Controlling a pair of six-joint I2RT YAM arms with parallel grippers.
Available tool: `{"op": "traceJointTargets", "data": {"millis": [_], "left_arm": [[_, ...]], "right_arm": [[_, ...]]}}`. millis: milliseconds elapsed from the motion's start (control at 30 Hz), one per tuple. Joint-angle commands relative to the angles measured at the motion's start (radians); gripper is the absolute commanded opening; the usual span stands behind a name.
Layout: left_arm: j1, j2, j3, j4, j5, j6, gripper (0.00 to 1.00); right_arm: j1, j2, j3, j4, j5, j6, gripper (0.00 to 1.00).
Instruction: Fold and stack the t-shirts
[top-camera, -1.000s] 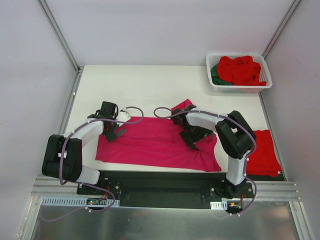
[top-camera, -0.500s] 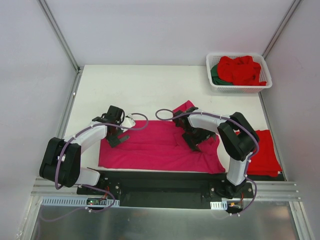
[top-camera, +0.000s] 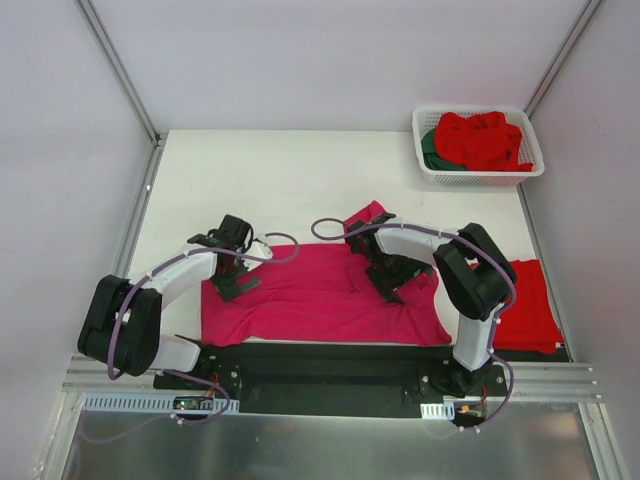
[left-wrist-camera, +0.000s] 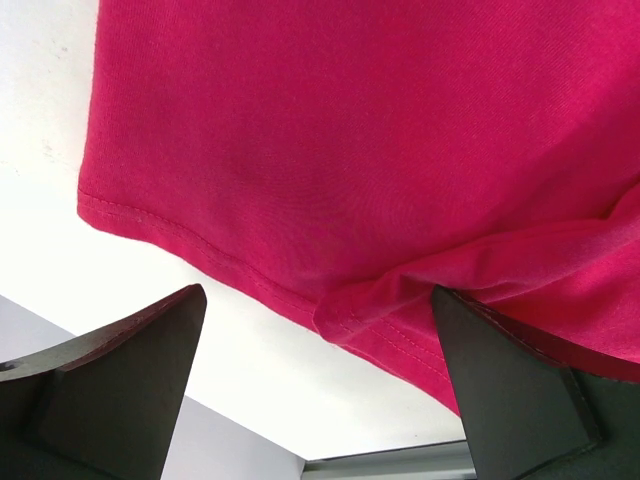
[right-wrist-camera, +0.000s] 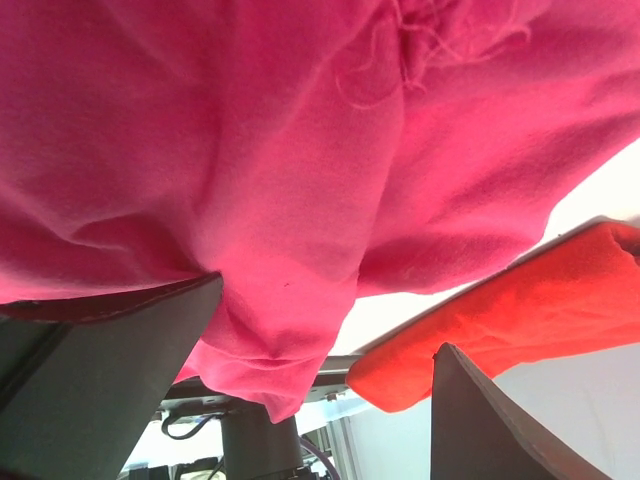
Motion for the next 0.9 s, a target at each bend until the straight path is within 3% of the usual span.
{"op": "traceJointTargets", "data": {"millis": [0,867], "left_arm": [[-0.012,0.056,-0.018,-0.093,0.086,-0.043,0.99],[-0.004,0.114,0.058,0.090,-0.093,0.017,0.99]], "right_arm": [[-0.007,0.009,0.013,-0.082,0.054,0.023,0.96],[-0.021,-0.002,-0.050,-0.060,-0.001,0.023,0.96]]}}
